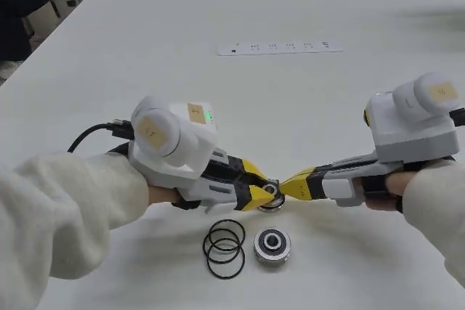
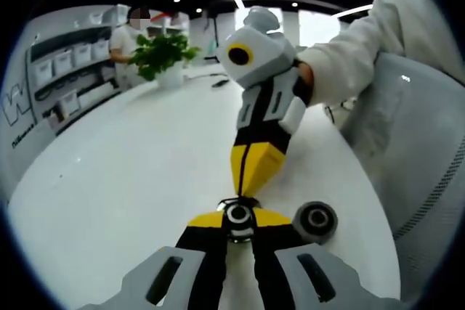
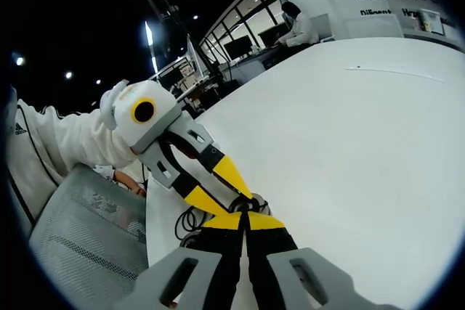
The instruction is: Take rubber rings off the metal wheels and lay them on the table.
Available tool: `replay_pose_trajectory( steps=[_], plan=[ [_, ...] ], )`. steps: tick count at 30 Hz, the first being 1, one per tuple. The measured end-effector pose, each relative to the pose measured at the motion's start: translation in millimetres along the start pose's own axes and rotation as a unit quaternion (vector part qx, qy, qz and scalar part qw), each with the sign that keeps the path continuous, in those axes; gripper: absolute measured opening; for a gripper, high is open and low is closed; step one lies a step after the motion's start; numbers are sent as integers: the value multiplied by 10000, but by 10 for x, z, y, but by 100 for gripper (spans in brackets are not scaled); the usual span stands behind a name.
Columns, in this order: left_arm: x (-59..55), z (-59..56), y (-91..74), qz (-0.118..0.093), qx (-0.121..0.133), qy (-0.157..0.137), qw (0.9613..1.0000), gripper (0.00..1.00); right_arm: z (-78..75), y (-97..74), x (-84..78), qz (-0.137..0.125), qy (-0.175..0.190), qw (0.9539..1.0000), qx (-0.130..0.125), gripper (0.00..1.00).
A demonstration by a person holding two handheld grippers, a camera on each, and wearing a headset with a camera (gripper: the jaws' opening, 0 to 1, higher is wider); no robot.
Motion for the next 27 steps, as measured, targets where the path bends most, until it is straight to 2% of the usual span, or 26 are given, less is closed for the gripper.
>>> replay_pose_trajectory(
  steps=[8,19,27],
  plan=[
    [0,-4,-5,-6,10,-6,10000,13,3,5,3,21,-137,9999,-19,0],
    [-14,-10,-16,-97,53,-89,9999,13,36,-3,35,-56,-172,9998,96,0],
    [-26,-32,-23,-180,120,-77,9997,14,-20,-36,15,-9,-125,9999,-14,0]
  ],
)
Point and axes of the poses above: the centre of the closed fingertips' face, and the gripper's own axes: y roughly forward along the fingers, z roughly to its left, x roughly out of its top, the point moved 8 cm from there along -y, roughly backward along the fingers, and after that the axes turned 2 degrees about y, right-handed, at the moved point
